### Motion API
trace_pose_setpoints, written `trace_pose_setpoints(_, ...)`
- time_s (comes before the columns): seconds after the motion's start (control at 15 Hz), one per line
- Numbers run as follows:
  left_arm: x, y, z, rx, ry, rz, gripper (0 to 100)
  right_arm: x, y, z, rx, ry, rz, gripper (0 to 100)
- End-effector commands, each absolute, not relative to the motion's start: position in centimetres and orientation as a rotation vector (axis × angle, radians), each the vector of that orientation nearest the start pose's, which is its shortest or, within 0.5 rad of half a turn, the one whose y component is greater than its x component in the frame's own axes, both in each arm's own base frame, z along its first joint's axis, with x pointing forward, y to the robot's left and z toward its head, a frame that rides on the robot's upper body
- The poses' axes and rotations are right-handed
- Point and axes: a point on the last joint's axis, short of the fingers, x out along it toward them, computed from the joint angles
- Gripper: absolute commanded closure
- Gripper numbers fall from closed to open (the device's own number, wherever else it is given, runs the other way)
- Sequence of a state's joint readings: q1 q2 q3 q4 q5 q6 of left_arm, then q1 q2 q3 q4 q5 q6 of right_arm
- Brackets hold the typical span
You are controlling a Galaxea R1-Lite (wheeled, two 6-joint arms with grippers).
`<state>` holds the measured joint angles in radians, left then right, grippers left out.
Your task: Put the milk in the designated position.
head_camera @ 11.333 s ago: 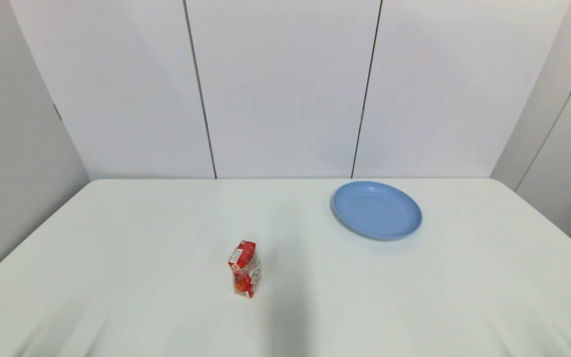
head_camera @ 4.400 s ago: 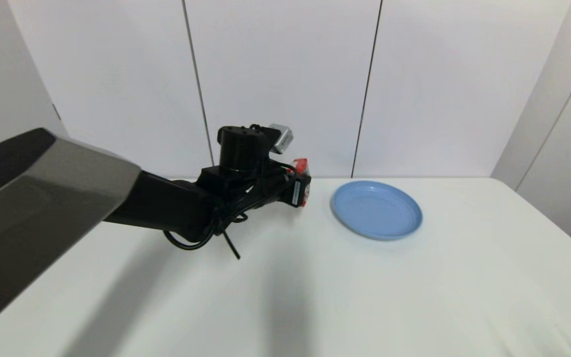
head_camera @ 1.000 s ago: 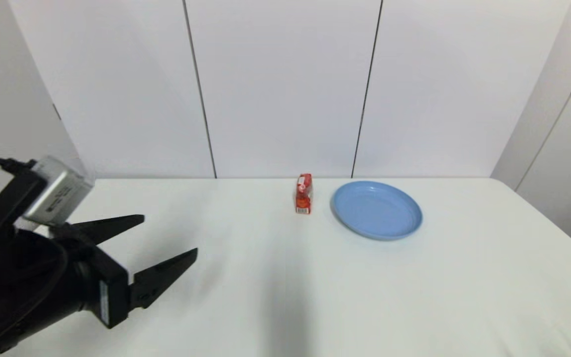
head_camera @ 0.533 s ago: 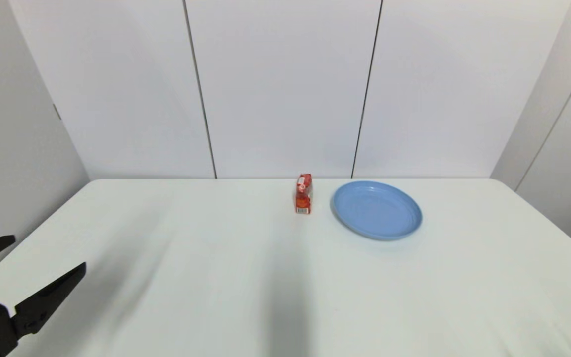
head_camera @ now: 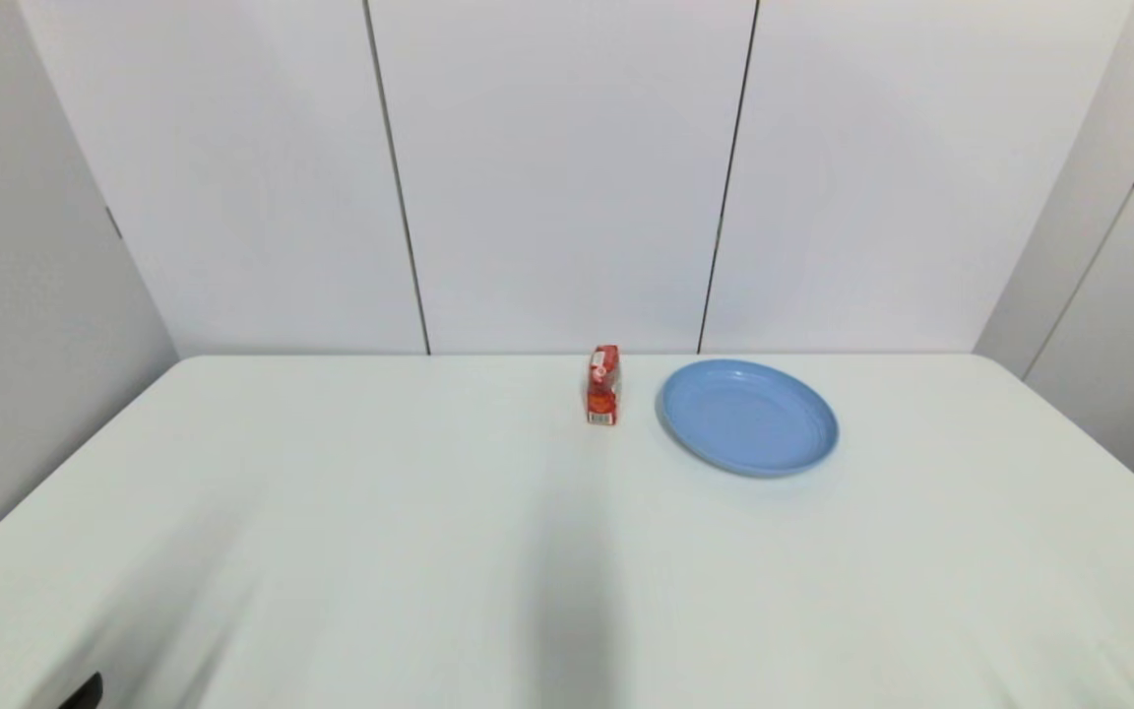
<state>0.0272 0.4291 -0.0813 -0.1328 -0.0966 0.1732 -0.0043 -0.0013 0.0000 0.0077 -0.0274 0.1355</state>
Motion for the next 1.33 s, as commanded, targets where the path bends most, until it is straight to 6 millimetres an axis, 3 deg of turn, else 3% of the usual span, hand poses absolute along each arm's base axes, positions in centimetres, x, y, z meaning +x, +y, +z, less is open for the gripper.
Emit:
trace_pose_setpoints(0.07, -0.7, -0.2, 8.6, 0.179, 0.125, -0.082, 0, -2.3, -0.1, 7.5, 0.136, 0.005, -0.033, 0)
trace_pose_setpoints(0.33, -2.4, -0.2, 7.7, 0.179, 0.01, -0.055, 0, -2.3, -0.1, 7.5, 0.136, 0.005, -0.033, 0)
trace_pose_setpoints(1.33, -2.3, -0.1, 7.5, 0.035, -0.002, -0.014, 0, -2.3, -0.1, 7.5, 0.136, 0.005, -0.033, 0)
